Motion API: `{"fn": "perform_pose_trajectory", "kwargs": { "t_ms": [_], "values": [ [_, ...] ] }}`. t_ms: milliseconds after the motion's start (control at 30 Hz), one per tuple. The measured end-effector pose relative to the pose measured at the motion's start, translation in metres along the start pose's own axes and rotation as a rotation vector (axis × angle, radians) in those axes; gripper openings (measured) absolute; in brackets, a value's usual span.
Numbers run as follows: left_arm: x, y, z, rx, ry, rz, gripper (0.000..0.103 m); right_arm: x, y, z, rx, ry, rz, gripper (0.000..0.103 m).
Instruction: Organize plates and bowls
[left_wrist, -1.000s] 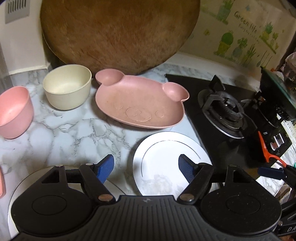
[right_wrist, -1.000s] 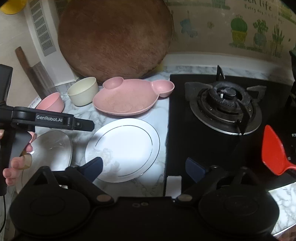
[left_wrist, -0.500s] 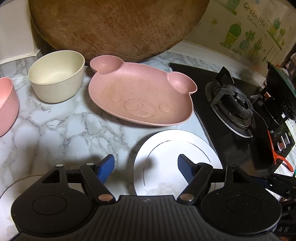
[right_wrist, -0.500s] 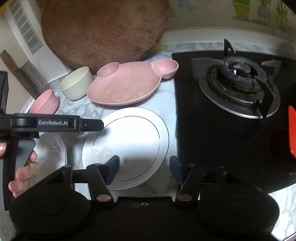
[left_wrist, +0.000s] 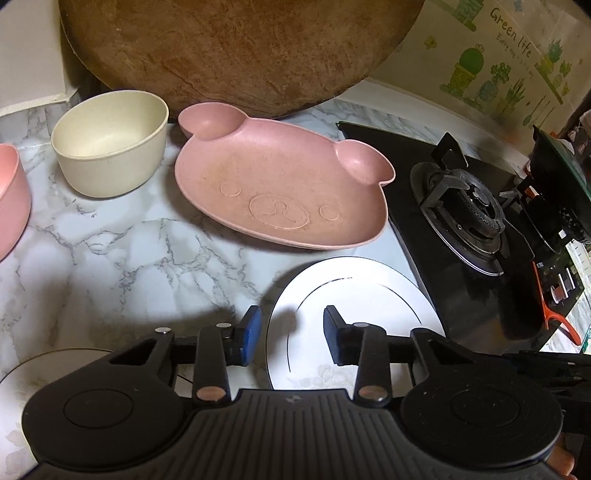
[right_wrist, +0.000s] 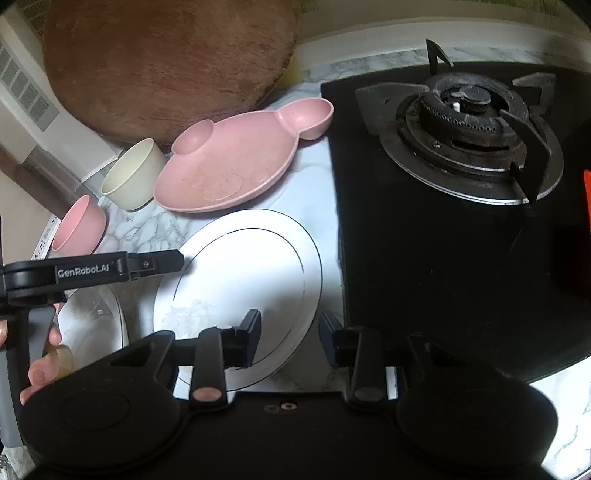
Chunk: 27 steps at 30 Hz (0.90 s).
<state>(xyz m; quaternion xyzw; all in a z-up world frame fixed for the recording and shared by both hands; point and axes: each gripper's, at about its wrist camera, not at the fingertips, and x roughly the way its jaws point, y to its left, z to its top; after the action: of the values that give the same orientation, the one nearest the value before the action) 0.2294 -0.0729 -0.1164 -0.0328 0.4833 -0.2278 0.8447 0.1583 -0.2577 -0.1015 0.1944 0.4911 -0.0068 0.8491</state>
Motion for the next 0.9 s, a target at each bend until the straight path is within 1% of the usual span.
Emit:
{"fn": "perform_pose_trajectory", "kwargs": {
  "t_ms": [100,233,267,300,333,400,467,633,800,900],
  "values": [
    [0.001,0.001,-0.001,0.002,0.006,-0.004,0.035,0.003,-0.005,0.000,0.025,0.019,-0.008,0.036],
    [0.004,0.004,-0.002,-0.010,0.016,-0.006,0.033,0.007,-0.013,0.002,0.082,0.041,0.014,0.032],
    [0.005,0.005,-0.002,-0.016,0.018,-0.008,0.032,0.008,-0.015,0.003,0.100,0.046,0.024,0.030],
    [0.006,0.006,-0.002,-0.024,0.020,-0.014,0.029,0.009,-0.017,0.004,0.118,0.051,0.035,0.028],
    [0.007,0.007,-0.002,-0.032,0.023,-0.019,0.028,0.011,-0.019,0.005,0.136,0.057,0.042,0.027],
    [0.008,0.009,-0.002,-0.044,0.025,-0.022,0.026,0.013,-0.023,0.006,0.161,0.062,0.053,0.022],
    [0.008,0.010,-0.001,-0.050,0.026,-0.021,0.023,0.014,-0.025,0.007,0.181,0.063,0.057,0.019],
    [0.010,0.016,-0.001,-0.073,0.033,-0.030,0.017,0.015,-0.028,0.008,0.191,0.056,0.053,0.017],
    [0.012,0.020,-0.001,-0.091,0.041,-0.044,0.014,0.015,-0.031,0.007,0.204,0.051,0.064,0.009],
    [0.012,0.021,-0.001,-0.093,0.037,-0.042,0.012,0.015,-0.030,0.007,0.199,0.046,0.063,0.009]
  ]
}}
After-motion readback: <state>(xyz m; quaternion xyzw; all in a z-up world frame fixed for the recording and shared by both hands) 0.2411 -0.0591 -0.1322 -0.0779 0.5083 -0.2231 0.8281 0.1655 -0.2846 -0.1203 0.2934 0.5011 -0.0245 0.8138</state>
